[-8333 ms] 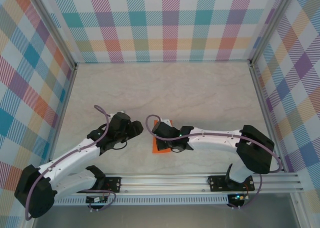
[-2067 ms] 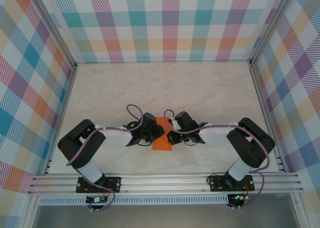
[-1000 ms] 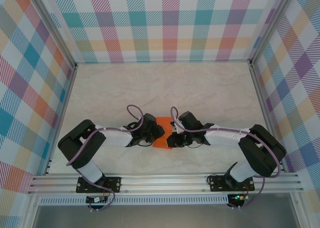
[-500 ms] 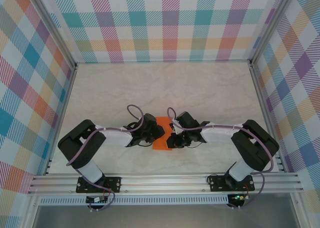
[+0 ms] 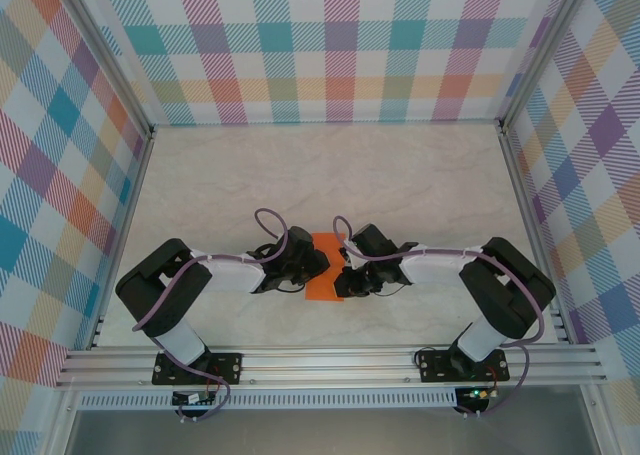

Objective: Fold a paper plane with a square sheet of paper (pick it up from the middle)
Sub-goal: Fold the triangle a second time at the center of the table.

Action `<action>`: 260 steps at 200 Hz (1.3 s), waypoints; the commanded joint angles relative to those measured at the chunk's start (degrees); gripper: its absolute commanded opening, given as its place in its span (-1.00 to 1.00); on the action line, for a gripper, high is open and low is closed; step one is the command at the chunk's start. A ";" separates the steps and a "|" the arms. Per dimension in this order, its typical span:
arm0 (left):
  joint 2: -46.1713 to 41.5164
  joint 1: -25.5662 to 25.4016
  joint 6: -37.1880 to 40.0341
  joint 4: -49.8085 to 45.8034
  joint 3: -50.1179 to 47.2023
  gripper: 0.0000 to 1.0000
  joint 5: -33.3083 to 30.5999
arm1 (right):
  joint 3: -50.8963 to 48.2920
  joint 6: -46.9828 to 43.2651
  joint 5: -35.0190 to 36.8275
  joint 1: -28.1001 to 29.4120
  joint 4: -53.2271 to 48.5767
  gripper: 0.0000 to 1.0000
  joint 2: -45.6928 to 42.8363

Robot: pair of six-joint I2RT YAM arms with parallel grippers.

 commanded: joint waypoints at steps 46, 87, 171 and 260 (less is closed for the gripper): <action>1.05 -0.73 0.96 -5.73 -0.82 -0.53 -2.33 | -1.83 -0.65 1.10 -0.06 -2.63 -0.72 2.58; 0.69 -0.69 1.20 -5.91 -0.87 -0.53 -2.56 | -2.37 -0.53 1.41 0.03 -7.35 -0.73 -0.17; 1.33 -0.74 0.89 -5.42 -0.94 -0.54 -2.38 | -4.32 -1.05 -1.19 0.05 -10.31 -0.70 -1.00; 0.73 -0.69 1.58 -5.91 -0.61 -0.54 -2.21 | 3.22 3.11 -1.41 0.05 -7.63 -0.69 -8.00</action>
